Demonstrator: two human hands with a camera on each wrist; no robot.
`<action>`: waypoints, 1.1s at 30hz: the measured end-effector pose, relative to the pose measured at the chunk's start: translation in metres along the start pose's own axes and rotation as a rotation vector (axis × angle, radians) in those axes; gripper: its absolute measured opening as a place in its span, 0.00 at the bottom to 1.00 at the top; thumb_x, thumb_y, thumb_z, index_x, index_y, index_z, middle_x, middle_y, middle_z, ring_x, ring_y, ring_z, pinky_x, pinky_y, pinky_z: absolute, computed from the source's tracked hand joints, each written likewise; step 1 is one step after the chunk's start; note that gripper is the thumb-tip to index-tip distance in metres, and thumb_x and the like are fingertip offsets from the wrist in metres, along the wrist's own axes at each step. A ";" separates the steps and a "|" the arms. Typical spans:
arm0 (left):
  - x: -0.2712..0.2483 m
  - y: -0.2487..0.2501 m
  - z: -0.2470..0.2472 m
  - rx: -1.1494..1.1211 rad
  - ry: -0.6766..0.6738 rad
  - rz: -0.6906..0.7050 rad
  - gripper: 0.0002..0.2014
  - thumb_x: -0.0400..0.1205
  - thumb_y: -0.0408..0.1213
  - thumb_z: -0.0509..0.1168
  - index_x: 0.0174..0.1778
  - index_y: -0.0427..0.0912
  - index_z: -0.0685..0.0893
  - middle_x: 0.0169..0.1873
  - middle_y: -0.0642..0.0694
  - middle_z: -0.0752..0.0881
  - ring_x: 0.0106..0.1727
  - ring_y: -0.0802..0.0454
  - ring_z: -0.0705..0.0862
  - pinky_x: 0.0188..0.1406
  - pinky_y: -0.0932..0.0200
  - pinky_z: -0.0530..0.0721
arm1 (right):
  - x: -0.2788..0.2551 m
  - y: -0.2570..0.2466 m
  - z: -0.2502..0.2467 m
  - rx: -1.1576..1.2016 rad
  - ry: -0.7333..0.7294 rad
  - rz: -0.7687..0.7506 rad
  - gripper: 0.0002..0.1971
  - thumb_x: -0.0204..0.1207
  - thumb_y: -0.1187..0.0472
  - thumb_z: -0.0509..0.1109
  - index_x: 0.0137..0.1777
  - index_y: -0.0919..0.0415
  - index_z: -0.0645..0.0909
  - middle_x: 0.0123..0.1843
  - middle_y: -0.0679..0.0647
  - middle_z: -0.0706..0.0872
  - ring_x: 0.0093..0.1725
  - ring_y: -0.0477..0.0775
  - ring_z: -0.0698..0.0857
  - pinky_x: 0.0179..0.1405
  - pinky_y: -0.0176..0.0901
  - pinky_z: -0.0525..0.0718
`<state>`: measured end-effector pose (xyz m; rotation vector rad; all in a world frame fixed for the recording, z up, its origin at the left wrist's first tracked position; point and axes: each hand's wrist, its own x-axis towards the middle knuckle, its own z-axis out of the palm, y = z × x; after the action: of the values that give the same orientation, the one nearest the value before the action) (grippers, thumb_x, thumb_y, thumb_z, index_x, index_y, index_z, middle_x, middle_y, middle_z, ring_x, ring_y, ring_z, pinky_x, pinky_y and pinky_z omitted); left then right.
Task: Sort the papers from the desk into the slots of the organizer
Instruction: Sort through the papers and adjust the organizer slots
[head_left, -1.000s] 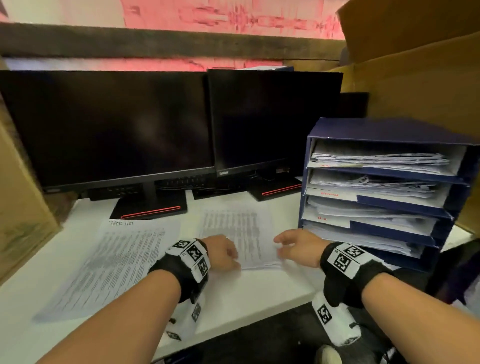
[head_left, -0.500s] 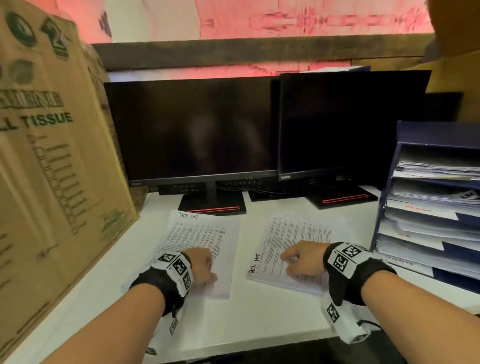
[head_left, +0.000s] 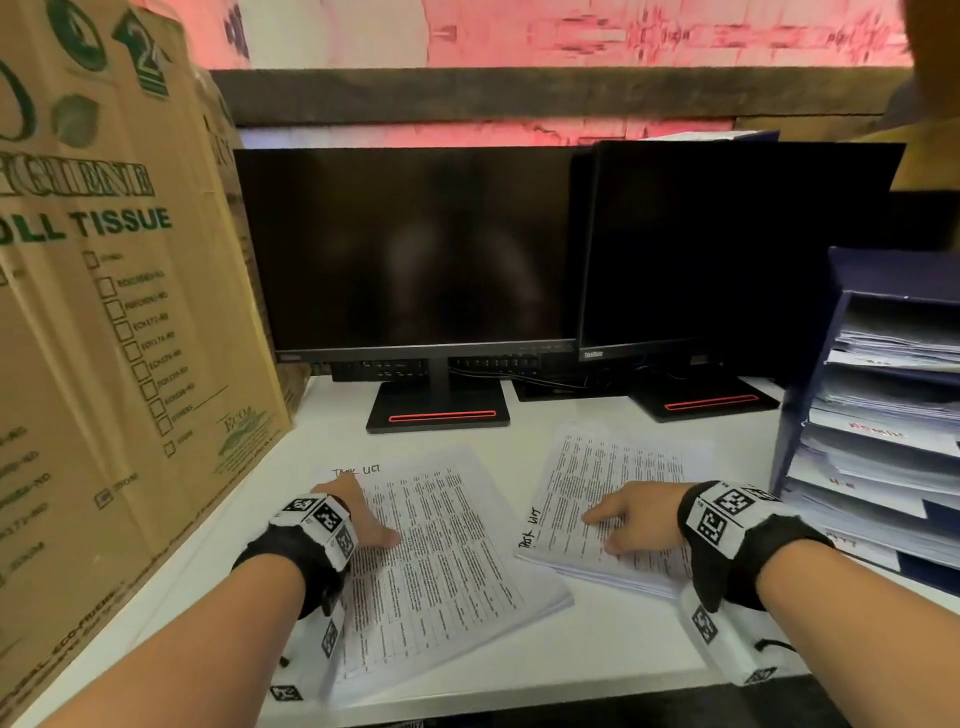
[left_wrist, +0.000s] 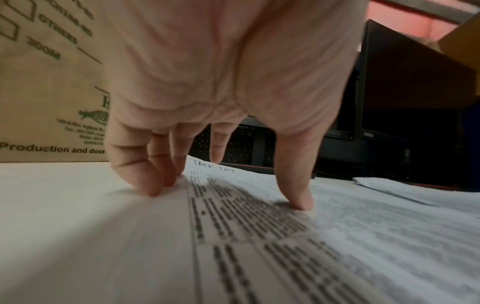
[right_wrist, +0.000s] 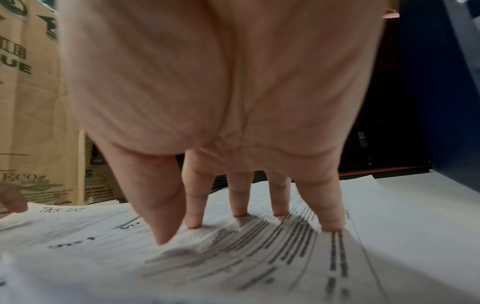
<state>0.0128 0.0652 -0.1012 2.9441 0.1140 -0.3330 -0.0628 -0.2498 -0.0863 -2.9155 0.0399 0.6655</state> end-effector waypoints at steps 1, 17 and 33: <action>0.002 -0.001 0.000 -0.016 -0.003 -0.004 0.49 0.68 0.60 0.76 0.77 0.37 0.62 0.72 0.42 0.74 0.71 0.44 0.76 0.67 0.54 0.77 | 0.000 -0.001 0.000 -0.003 -0.001 0.001 0.26 0.79 0.50 0.66 0.77 0.38 0.69 0.84 0.45 0.63 0.81 0.52 0.65 0.81 0.48 0.60; 0.019 0.026 0.007 0.005 -0.012 0.038 0.38 0.68 0.54 0.75 0.71 0.42 0.72 0.64 0.44 0.80 0.63 0.45 0.80 0.60 0.54 0.80 | -0.008 -0.015 0.000 -0.195 -0.096 0.037 0.35 0.80 0.67 0.54 0.82 0.35 0.54 0.87 0.52 0.49 0.84 0.64 0.55 0.81 0.55 0.59; 0.031 0.003 0.000 -0.499 0.073 -0.186 0.34 0.70 0.36 0.77 0.66 0.33 0.65 0.52 0.37 0.81 0.56 0.38 0.82 0.57 0.48 0.84 | 0.024 -0.074 -0.006 -0.251 0.037 -0.128 0.30 0.71 0.64 0.72 0.74 0.56 0.70 0.76 0.54 0.66 0.71 0.61 0.72 0.66 0.51 0.75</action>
<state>0.0431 0.0642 -0.1079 2.4539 0.4170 -0.1870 -0.0344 -0.1773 -0.0806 -3.1342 -0.2422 0.6381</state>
